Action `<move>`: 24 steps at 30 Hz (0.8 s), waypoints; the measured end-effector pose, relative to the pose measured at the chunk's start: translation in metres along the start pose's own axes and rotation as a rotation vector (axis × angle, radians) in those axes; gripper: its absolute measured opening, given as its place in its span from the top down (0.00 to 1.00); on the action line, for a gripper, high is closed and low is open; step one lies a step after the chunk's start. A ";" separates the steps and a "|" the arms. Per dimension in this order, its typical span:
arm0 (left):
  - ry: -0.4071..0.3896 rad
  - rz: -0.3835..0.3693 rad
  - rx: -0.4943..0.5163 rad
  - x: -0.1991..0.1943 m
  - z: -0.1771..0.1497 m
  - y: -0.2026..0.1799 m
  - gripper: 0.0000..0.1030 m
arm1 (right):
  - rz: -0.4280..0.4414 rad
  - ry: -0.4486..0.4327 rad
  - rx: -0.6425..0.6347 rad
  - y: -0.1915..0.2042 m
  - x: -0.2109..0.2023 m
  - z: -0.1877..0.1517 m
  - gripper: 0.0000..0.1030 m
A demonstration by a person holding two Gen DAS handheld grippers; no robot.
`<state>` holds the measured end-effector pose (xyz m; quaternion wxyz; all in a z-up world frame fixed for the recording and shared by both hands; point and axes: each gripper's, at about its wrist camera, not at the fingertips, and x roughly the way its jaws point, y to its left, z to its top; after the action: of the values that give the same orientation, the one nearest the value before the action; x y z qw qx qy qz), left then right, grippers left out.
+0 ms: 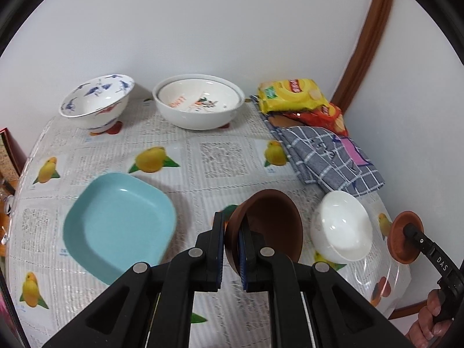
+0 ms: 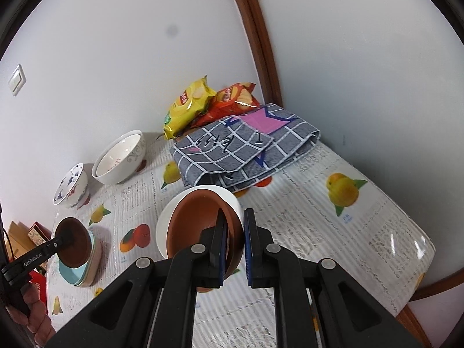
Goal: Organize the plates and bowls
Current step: 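Carry the small brown dish over the white bowl with the right gripper while the left holds the larger dish, then lower the small brown dish into the white bowl with the right gripper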
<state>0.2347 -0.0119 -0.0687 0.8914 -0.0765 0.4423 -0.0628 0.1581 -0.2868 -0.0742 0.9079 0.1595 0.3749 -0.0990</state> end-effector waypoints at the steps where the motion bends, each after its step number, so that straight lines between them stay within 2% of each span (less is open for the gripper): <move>1: -0.001 0.006 -0.009 0.000 0.001 0.005 0.91 | 0.003 0.003 -0.004 0.002 0.002 0.000 0.90; 11: 0.009 0.048 -0.085 0.011 0.007 0.043 0.91 | -0.004 0.060 -0.046 0.025 0.042 -0.004 0.90; 24: 0.041 0.066 -0.087 0.036 0.008 0.051 0.91 | -0.035 0.117 -0.052 0.030 0.088 -0.009 0.90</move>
<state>0.2650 0.0324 -0.1012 0.8795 -0.0991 0.4652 -0.0156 0.2230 -0.2606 -0.1363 0.8864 0.1346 0.4325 -0.0955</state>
